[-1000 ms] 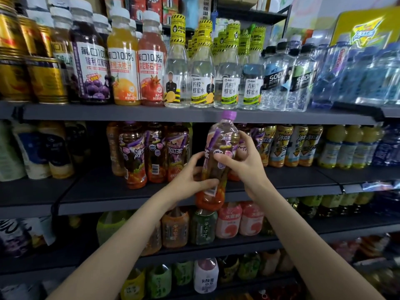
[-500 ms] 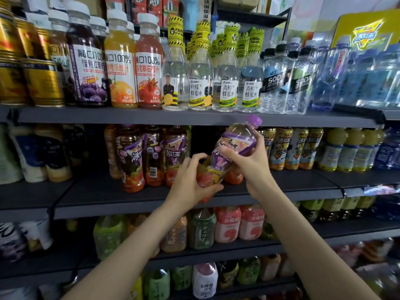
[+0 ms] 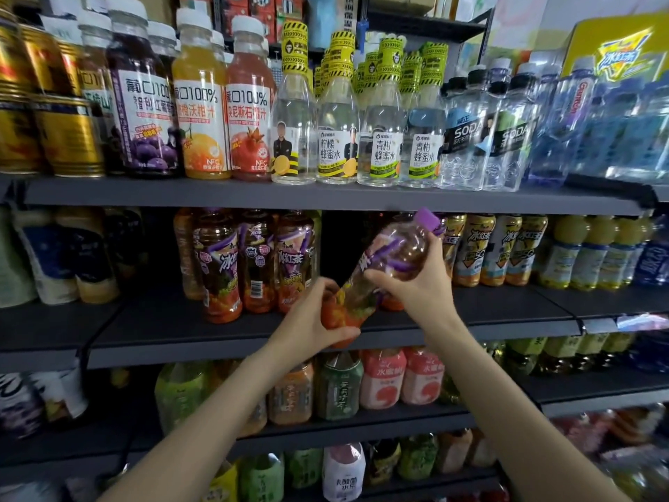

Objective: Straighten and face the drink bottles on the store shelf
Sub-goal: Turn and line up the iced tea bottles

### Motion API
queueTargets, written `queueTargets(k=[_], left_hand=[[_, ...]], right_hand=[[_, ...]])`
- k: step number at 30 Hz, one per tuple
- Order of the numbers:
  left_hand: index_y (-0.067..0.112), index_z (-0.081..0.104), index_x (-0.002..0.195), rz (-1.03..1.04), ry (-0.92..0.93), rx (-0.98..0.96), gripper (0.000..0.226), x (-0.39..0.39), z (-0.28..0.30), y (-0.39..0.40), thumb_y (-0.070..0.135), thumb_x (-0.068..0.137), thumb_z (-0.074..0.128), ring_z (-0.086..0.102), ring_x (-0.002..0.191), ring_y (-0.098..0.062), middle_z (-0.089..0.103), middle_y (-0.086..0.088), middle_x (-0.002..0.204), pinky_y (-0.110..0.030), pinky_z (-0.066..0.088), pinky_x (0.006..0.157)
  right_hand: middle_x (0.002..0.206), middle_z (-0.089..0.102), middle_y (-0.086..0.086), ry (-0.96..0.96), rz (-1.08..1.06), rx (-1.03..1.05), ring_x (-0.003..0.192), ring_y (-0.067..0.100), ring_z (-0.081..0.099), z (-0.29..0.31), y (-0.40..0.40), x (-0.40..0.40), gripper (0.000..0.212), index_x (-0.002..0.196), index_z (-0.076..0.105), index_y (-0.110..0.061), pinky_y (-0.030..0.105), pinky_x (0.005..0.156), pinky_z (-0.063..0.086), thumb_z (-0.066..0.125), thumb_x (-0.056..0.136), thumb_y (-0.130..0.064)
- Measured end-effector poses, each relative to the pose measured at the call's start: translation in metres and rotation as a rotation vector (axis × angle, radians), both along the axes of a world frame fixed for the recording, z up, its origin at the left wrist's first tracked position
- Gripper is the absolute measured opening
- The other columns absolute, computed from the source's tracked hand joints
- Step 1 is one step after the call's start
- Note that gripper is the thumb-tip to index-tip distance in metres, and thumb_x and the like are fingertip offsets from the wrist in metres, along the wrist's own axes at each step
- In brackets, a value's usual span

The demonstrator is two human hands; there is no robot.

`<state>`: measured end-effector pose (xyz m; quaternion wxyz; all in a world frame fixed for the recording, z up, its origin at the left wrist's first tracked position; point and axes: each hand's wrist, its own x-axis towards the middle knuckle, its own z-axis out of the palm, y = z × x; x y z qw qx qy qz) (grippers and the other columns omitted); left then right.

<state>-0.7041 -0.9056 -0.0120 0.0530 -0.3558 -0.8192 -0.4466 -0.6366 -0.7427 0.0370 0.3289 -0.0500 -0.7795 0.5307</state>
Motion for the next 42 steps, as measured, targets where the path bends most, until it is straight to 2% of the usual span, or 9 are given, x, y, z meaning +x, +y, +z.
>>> queueTargets(k=[3, 7, 12, 17, 22, 26, 33, 39, 42], left_hand=[[0.02, 0.041, 0.125, 0.048, 0.02, -0.066, 0.059, -0.014, -0.012, -0.01, 0.031, 0.077, 0.074, 0.047, 0.114, -0.006, 0.05, 0.007, 0.122, -0.019, 0.038, 0.092], [0.012, 0.048, 0.117, 0.333, 0.018, 0.117, 0.039, -0.036, -0.014, -0.039, 0.014, 0.083, 0.068, 0.053, 0.111, -0.016, 0.055, -0.003, 0.117, -0.021, 0.04, 0.09], [0.006, 0.047, 0.122, 0.669, 0.073, 0.163, 0.046, -0.053, -0.015, -0.066, 0.011, 0.082, 0.068, 0.05, 0.113, -0.024, 0.051, -0.011, 0.122, -0.026, 0.038, 0.088], [0.008, 0.045, 0.128, 0.67, 0.076, 0.112, 0.048, -0.063, -0.021, -0.059, 0.013, 0.085, 0.066, 0.05, 0.119, -0.025, 0.05, -0.01, 0.129, -0.036, 0.043, 0.098], [0.002, 0.024, 0.145, 0.65, 0.037, 0.079, 0.07, -0.073, -0.028, -0.034, 0.019, 0.089, 0.061, 0.035, 0.135, -0.024, 0.034, -0.013, 0.147, -0.027, 0.03, 0.106], [-0.001, 0.016, 0.146, 0.681, -0.109, 0.113, 0.077, -0.094, -0.035, -0.024, 0.026, 0.09, 0.06, 0.031, 0.137, -0.025, 0.029, -0.015, 0.15, -0.032, 0.026, 0.113], [0.004, 0.034, 0.137, 0.859, -0.01, 0.073, 0.051, -0.101, -0.051, -0.016, 0.012, 0.091, 0.055, 0.058, 0.109, -0.03, 0.053, -0.014, 0.126, -0.038, 0.049, 0.088], [0.001, 0.031, 0.139, 0.836, 0.038, -0.018, 0.056, -0.104, -0.057, -0.021, 0.013, 0.091, 0.056, 0.058, 0.108, -0.034, 0.053, -0.018, 0.126, -0.042, 0.05, 0.085], [-0.001, 0.031, 0.14, 0.816, 0.063, -0.021, 0.059, -0.104, -0.059, -0.022, 0.011, 0.089, 0.06, 0.059, 0.109, -0.034, 0.053, -0.02, 0.128, -0.041, 0.05, 0.086]], right_hand=[[0.103, 0.059, -0.015, 0.019, -0.033, 0.124, 0.089, -0.012, 0.058, -0.013, -0.005, -0.01, 0.084, 0.13, 0.036, -0.02, 0.011, 0.082, 0.049, 0.087, 0.063, -0.016], [0.131, 0.051, 0.003, 0.0, -0.065, 0.378, 0.12, 0.022, 0.052, -0.018, -0.008, -0.038, 0.096, 0.143, 0.029, -0.02, 0.034, 0.096, 0.045, 0.086, 0.065, -0.016], [0.136, 0.047, 0.012, -0.096, -0.115, 0.407, 0.116, 0.03, 0.054, -0.016, 0.0, -0.081, 0.1, 0.148, 0.019, -0.02, 0.043, 0.095, 0.047, 0.083, 0.071, -0.019], [0.133, 0.051, 0.017, -0.158, -0.155, 0.39, 0.112, 0.036, 0.057, -0.018, -0.001, -0.126, 0.101, 0.15, 0.014, -0.019, 0.048, 0.091, 0.049, 0.08, 0.074, -0.025], [0.142, 0.043, 0.014, -0.133, -0.111, 0.305, 0.125, 0.032, 0.048, -0.036, 0.0, -0.133, 0.1, 0.152, 0.009, -0.017, 0.039, 0.098, 0.042, 0.076, 0.079, -0.015], [0.133, 0.052, 0.015, -0.344, -0.17, 0.309, 0.12, 0.031, 0.051, -0.083, -0.001, -0.123, 0.072, 0.142, 0.034, -0.006, 0.036, 0.092, 0.043, 0.072, 0.083, -0.024], [0.122, 0.059, 0.017, -0.363, -0.262, 0.247, 0.115, 0.033, 0.053, -0.092, 0.0, -0.179, 0.053, 0.131, 0.045, -0.004, 0.037, 0.089, 0.044, 0.067, 0.087, -0.021], [0.123, 0.058, 0.02, -0.432, -0.326, 0.181, 0.114, 0.035, 0.055, -0.087, 0.008, -0.242, 0.036, 0.125, 0.051, -0.001, 0.036, 0.092, 0.044, 0.059, 0.092, -0.013], [0.125, 0.055, 0.023, -0.43, -0.302, 0.135, 0.117, 0.036, 0.052, -0.086, 0.011, -0.261, 0.038, 0.128, 0.048, 0.001, 0.035, 0.095, 0.04, 0.055, 0.094, -0.017]])
